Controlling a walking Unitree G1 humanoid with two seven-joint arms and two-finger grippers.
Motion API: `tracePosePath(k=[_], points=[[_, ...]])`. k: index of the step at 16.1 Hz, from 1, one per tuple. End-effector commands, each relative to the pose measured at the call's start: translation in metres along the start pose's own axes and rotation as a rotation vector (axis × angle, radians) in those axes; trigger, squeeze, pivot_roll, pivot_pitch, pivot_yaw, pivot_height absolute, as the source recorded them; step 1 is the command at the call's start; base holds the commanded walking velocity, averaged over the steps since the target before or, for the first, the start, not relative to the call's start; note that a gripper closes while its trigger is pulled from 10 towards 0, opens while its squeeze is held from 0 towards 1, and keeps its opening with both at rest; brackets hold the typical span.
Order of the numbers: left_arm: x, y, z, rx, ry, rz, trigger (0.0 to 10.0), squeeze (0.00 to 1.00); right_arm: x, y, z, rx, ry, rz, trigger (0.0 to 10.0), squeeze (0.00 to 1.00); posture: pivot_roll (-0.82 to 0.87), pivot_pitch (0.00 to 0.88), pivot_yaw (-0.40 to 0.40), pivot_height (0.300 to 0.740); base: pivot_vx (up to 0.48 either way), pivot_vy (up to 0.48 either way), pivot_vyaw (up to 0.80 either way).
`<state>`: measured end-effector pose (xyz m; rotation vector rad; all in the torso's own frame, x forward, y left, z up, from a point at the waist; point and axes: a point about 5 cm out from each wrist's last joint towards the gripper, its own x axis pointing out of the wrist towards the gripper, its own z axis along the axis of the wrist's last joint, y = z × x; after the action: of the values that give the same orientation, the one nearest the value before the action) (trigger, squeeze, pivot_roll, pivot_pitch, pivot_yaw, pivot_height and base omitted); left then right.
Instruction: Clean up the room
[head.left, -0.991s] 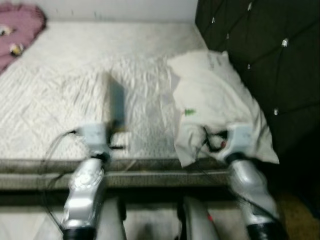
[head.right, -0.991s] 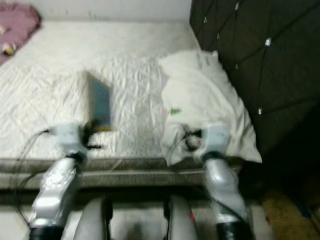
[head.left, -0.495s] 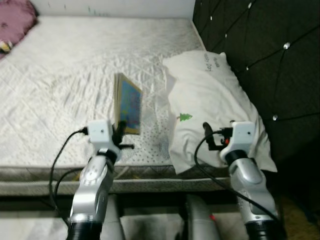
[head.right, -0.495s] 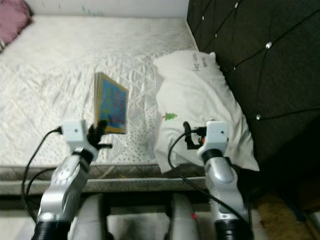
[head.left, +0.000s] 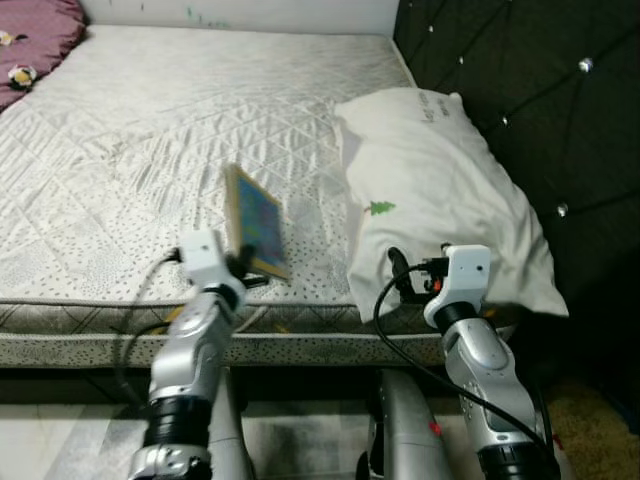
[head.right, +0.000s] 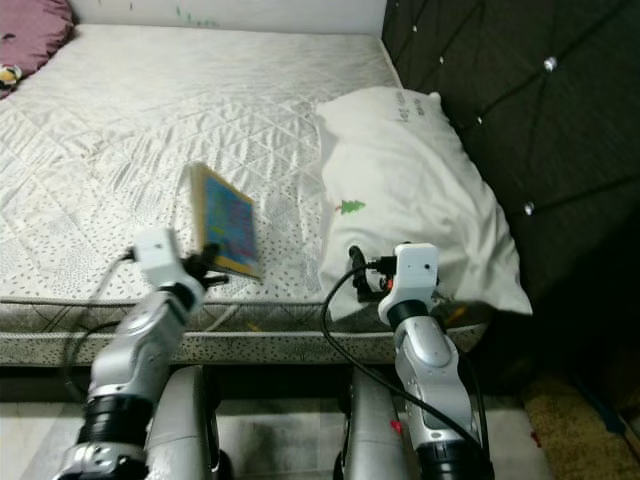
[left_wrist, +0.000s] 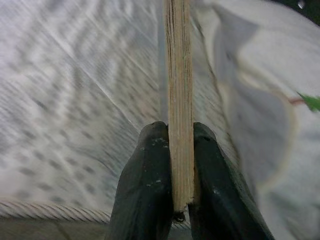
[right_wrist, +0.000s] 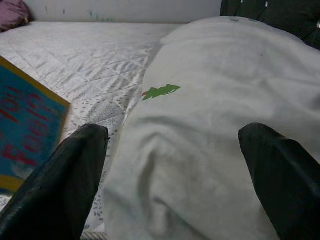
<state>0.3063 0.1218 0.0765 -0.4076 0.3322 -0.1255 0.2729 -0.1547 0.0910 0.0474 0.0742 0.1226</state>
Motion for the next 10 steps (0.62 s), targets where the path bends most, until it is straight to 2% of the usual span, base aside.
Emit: tracePosePath(k=[1, 3, 4, 6, 7, 10], points=[[0.008, -0.017, 0.0, -0.069, 0.041, -0.091, 10.0, 0.0, -0.002, -0.005, 0.012, -0.013, -0.038, -0.022, 10.0, 0.0, -0.07, 0.043, -0.028, 0.549, 0.0, 0.0, 0.0], [0.013, -0.027, -0.006, -0.178, 0.119, -0.136, 10.0, 0.0, -0.009, -0.008, 0.018, -0.018, -0.047, -0.017, 10.0, 0.0, -0.09, 0.049, -0.031, 0.549, 0.0, 0.0, 0.0], [0.014, -0.029, -0.009, -0.193, 0.15, -0.143, 10.0, 0.0, -0.013, -0.009, 0.02, -0.022, -0.047, -0.009, 10.0, 0.0, -0.09, 0.05, -0.031, 0.549, 0.0, 0.0, 0.0], [0.015, -0.037, -0.018, -0.272, 0.23, -0.171, 10.0, 0.0, -0.028, -0.016, 0.023, -0.04, -0.036, -0.006, 10.0, 0.0, -0.12, 0.058, -0.035, 0.549, 0.0, 0.0, 0.0], [0.017, -0.041, -0.019, -0.297, 0.265, -0.199, 10.0, 0.0, -0.039, -0.025, 0.02, -0.067, -0.011, -0.016, 10.0, 0.0, -0.13, 0.063, -0.037, 0.549, 0.0, 0.0, 0.0], [0.021, -0.037, -0.019, -0.273, 0.281, -0.19, 10.0, 0.0, -0.056, -0.042, 0.017, -0.102, 0.029, -0.053, 10.0, 0.0, -0.15, 0.068, -0.041, 0.549, 0.0, 0.0, 0.0]])
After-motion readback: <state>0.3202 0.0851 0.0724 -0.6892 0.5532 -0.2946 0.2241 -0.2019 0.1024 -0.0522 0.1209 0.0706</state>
